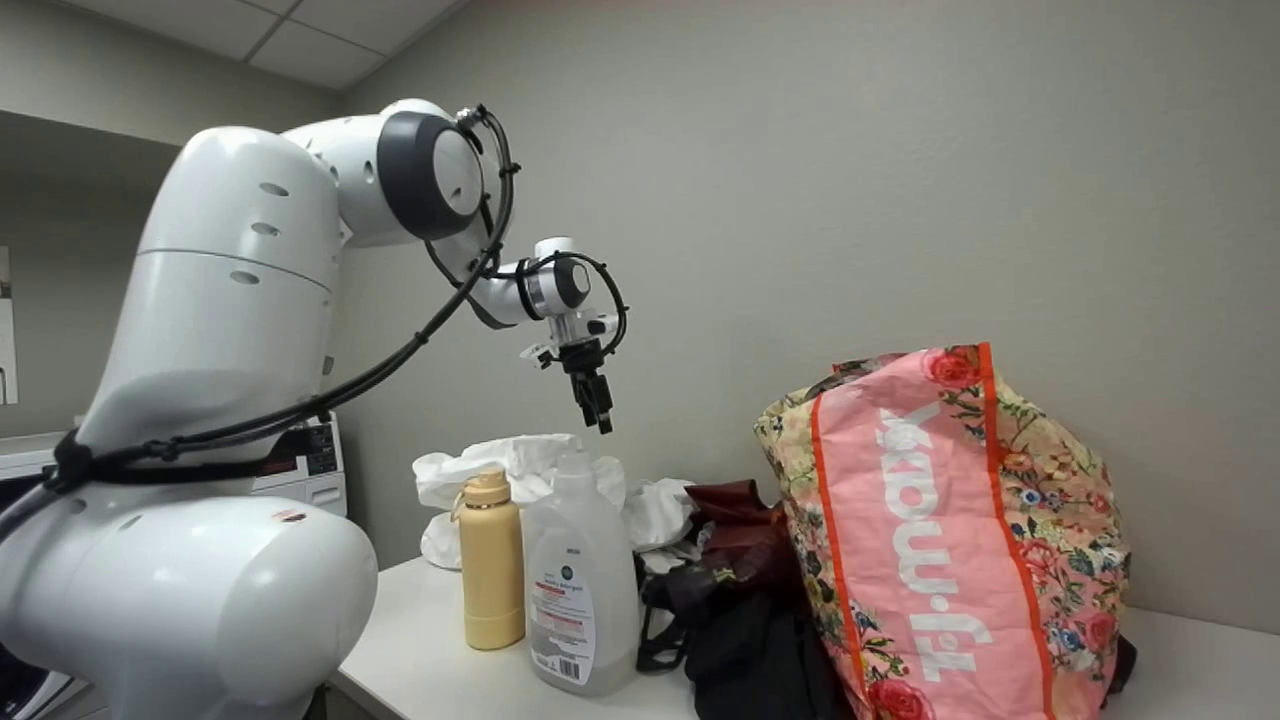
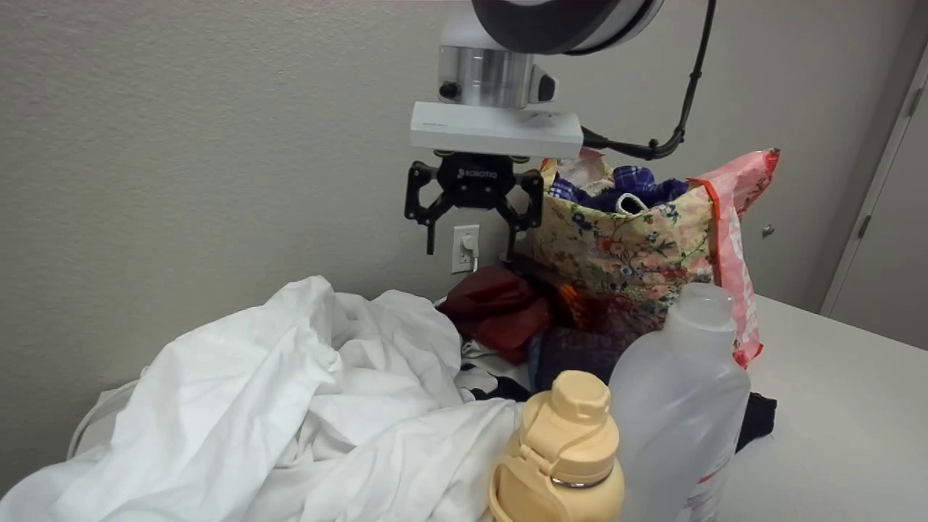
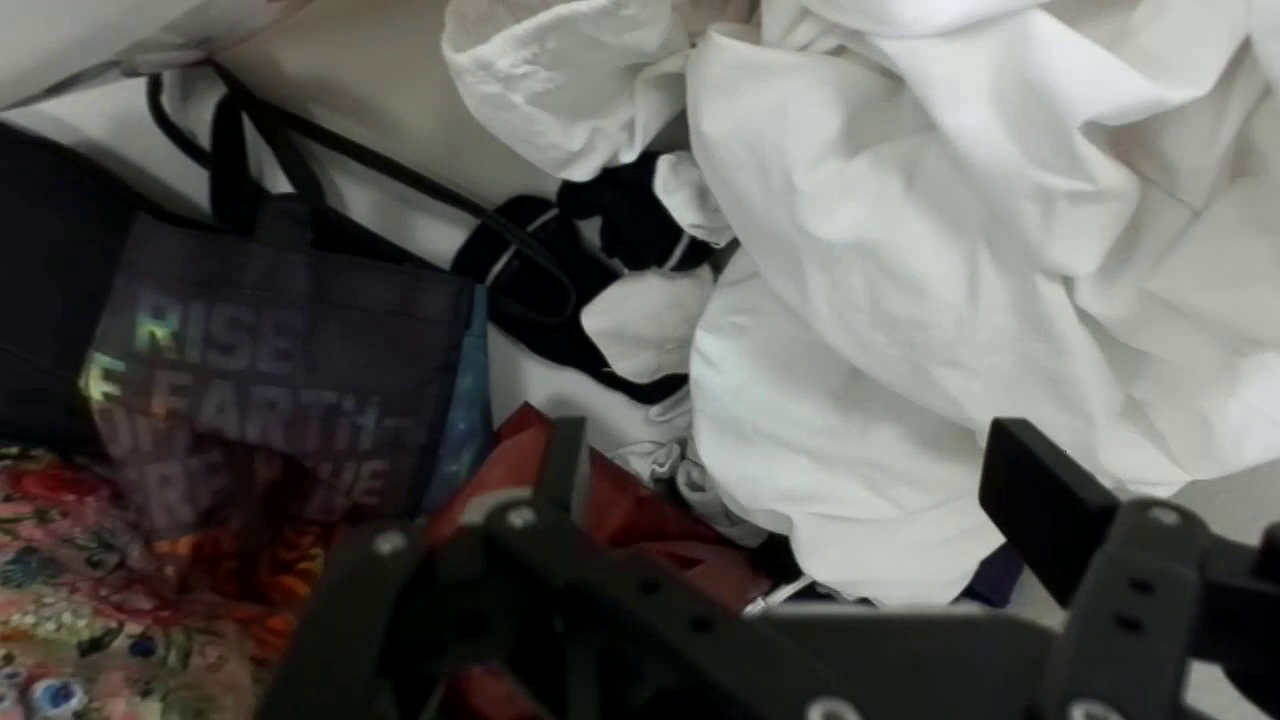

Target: Move the white bedsheet to the left

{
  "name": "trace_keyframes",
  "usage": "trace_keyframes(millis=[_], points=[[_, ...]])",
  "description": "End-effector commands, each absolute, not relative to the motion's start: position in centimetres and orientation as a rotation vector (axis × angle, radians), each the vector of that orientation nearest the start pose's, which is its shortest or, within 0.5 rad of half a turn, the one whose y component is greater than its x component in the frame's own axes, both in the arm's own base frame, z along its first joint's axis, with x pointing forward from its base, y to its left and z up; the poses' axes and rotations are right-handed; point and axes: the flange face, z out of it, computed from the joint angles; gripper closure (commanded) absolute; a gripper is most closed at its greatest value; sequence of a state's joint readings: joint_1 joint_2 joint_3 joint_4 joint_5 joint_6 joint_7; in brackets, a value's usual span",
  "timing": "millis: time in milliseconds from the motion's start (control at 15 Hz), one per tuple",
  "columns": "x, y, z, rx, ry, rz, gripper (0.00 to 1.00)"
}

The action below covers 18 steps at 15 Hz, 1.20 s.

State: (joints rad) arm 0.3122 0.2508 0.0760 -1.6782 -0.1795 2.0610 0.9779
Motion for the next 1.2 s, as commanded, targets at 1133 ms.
trace_keyframes(millis=[1133], points=[[44.8, 16.9, 50.7, -3.111, 0.677, -0.31, 0.0]])
